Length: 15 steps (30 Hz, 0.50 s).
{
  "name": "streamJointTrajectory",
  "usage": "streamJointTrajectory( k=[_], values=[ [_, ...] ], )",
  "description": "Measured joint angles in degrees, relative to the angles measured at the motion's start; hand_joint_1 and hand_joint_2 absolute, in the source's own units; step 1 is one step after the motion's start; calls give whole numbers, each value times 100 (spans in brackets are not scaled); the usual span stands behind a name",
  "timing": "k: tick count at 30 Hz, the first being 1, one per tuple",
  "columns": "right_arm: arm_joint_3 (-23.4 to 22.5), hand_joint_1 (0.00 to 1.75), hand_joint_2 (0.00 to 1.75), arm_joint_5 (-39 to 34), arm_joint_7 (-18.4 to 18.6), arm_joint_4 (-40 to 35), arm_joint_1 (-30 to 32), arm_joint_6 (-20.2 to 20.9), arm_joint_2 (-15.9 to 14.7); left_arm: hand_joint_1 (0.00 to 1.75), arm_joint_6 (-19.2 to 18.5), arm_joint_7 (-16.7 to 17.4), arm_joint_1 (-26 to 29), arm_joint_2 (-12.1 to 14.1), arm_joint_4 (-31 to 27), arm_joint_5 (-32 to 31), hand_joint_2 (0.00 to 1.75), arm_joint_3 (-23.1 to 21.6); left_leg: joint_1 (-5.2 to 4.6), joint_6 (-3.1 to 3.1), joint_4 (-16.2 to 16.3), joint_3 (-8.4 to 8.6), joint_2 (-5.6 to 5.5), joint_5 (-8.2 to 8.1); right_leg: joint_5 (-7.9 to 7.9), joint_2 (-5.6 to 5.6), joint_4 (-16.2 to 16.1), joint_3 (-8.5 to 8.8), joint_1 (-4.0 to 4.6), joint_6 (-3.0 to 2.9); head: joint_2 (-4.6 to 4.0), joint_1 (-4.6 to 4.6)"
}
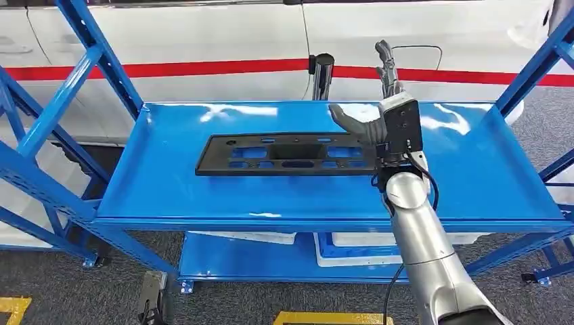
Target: Take the parts from the cabinet and place them on the table.
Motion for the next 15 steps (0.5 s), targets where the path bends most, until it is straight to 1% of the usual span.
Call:
streamJointTrajectory(
  k=[1,2,3,4,5,6,7,8,9,10,11,12,13,14,15],
  values=[
    [0,0,175,0,-2,-2,-5,-2,-2,0,13,66,0,0,4,-11,0,0,24,-30,-3,0,0,7,8,0,0,0,18,-43,0,4],
    [0,0,175,2,-7,-2,-8,-9,0,0,31,166,0,9,9,-44,0,0,30,-63,22,-9,1,-14,35,-1,-27,21,-43,-87,0,9],
    [0,0,175,13,-17,-11,-5,-18,4,0,50,285,2,13,18,-57,0,0,45,-102,120,-44,17,-101,40,1,-35,42,-58,-104,0,0],
    [0,0,175,39,-24,-31,11,-37,7,0,59,427,1,13,57,-91,0,2,58,-142,397,-155,35,-300,27,-4,-34,55,-64,-132,0,-50],
    [-2,0,175,70,-33,-59,41,-52,7,0,87,584,6,17,98,-124,0,2,86,-182,823,-344,48,-529,26,-7,-33,62,-59,-166,0,-44],
    [-2,0,175,98,-39,-88,85,-72,4,0,124,735,22,28,155,-177,0,0,113,-211,1246,-539,57,-716,22,-8,-31,63,-45,-170,0,-48],
    [0,0,175,127,-39,-123,146,-81,4,0,140,886,52,42,201,-181,0,0,133,-233,1580,-703,63,-831,20,-7,-30,65,-41,-172,0,-48],
    [0,0,175,160,-42,-159,215,-83,4,0,157,1061,97,61,249,-201,0,2,143,-249,1711,-772,72,-827,16,-6,-29,67,-40,-175,0,-44],
    [0,0,175,188,-44,-201,279,-83,0,0,188,1214,142,81,286,-225,0,4,158,-255,1565,-710,79,-699,13,-1,-29,69,-42,-177,0,-57],
    [-2,0,175,212,-57,-243,325,-83,-2,0,256,1435,180,114,315,-269,0,7,169,-250,1201,-521,82,-492,12,3,-29,73,-44,-176,0,-50],
    [-2,0,175,245,-70,-289,356,-79,-2,0,324,1693,205,147,359,-304,0,4,171,-227,684,-244,86,-269,10,4,-30,82,-45,-173,0,-55],
    [0,0,175,267,-96,-346,379,-70,0,0,365,1953,239,175,407,-341,0,4,170,-192,219,28,93,-121,-2,5,-31,94,-47,-154,0,-55],
    [7,0,175,315,-114,-411,409,-39,4,0,409,2233,288,201,450,-387,0,4,135,-177,50,115,93,-199,-15,6,-30,95,-14,-134,0,-50],
    [26,0,175,506,-107,-461,432,77,0,0,475,2609,360,230,499,-484,0,2,110,-140,37,117,73,-187,-30,4,-35,98,0,-102,0,-37],
    [103,0,175,922,-4,-543,519,228,-13,0,524,3119,464,260,577,-599,0,-11,90,-107,54,131,77,-210,-42,4,-43,114,-18,-73,0,-55]
  ],
)
